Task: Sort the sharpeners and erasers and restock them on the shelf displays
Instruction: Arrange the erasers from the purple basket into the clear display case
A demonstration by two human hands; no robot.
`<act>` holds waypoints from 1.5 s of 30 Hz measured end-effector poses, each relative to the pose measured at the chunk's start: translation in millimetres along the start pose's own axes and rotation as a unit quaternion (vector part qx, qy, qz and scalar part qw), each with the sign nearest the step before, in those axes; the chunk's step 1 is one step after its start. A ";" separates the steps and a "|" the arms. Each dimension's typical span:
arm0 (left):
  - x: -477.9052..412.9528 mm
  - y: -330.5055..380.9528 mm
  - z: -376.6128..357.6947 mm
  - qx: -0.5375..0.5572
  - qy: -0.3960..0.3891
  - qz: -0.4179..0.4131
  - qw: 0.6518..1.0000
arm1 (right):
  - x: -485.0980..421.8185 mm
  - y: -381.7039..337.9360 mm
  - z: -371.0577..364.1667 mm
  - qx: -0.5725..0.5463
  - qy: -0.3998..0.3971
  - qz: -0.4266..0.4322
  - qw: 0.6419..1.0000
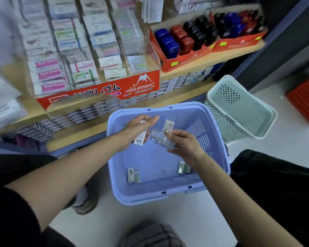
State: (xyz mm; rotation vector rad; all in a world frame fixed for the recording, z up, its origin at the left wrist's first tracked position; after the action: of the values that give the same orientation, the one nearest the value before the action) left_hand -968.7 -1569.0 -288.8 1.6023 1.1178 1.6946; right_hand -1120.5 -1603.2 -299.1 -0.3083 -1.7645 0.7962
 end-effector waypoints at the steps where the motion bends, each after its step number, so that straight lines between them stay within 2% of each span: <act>1: 7.6 13.6 2.6 -0.022 -0.005 -0.019 1.000 | 6.1 -5.3 -8.0 0.000 -0.016 0.000 1.000; 6: 44.1 77.0 20.2 -0.132 0.008 -0.128 0.983 | 36.2 -33.1 -45.7 0.029 -0.087 0.011 0.996; 11: 68.6 114.5 28.6 -0.122 -0.007 -0.181 0.976 | 59.2 -79.3 -78.8 0.031 -0.109 0.065 0.991; 18: 77.5 128.0 63.3 0.009 -0.003 -0.120 0.993 | 78.7 -125.1 -115.0 0.035 -0.093 0.137 0.986; 21: 80.5 133.5 79.3 0.002 0.002 -0.122 0.993 | 84.9 -133.9 -129.4 0.062 -0.080 0.170 0.980; 27: 86.2 147.5 97.8 -0.015 0.013 -0.151 0.988 | 74.4 -138.5 -135.4 0.007 -0.051 0.167 0.985; 33: 92.8 157.9 139.7 0.005 0.110 -0.168 0.980 | 65.4 -151.6 -129.4 -0.014 -0.048 0.184 0.982; 37: 96.8 157.8 167.2 0.011 0.157 -0.156 0.975 | 60.7 -166.5 -138.8 0.027 -0.037 0.218 0.975; 41: 107.3 156.8 195.1 0.015 0.193 -0.147 0.970 | 52.5 -188.7 -169.7 0.056 -0.058 0.249 0.965; 45: 120.1 140.4 220.0 0.014 0.221 -0.121 0.967 | 37.8 -193.3 -219.1 0.111 -0.101 0.225 0.963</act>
State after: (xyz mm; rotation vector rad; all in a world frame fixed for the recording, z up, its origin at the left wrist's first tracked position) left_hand -749.1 -1495.4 -118.8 1.0674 1.4881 1.9213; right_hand -896.9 -1645.7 -112.0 -0.5012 -1.7952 1.3834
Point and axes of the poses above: each hand's wrist, its own x-axis away from the middle knuckle, its own z-axis out of the back of the hand, y = z × x, the point moved 10 cm from there along -x, towards the middle knuckle, and after that the axes turned 7 degrees about -z, right-handed, at the moved point
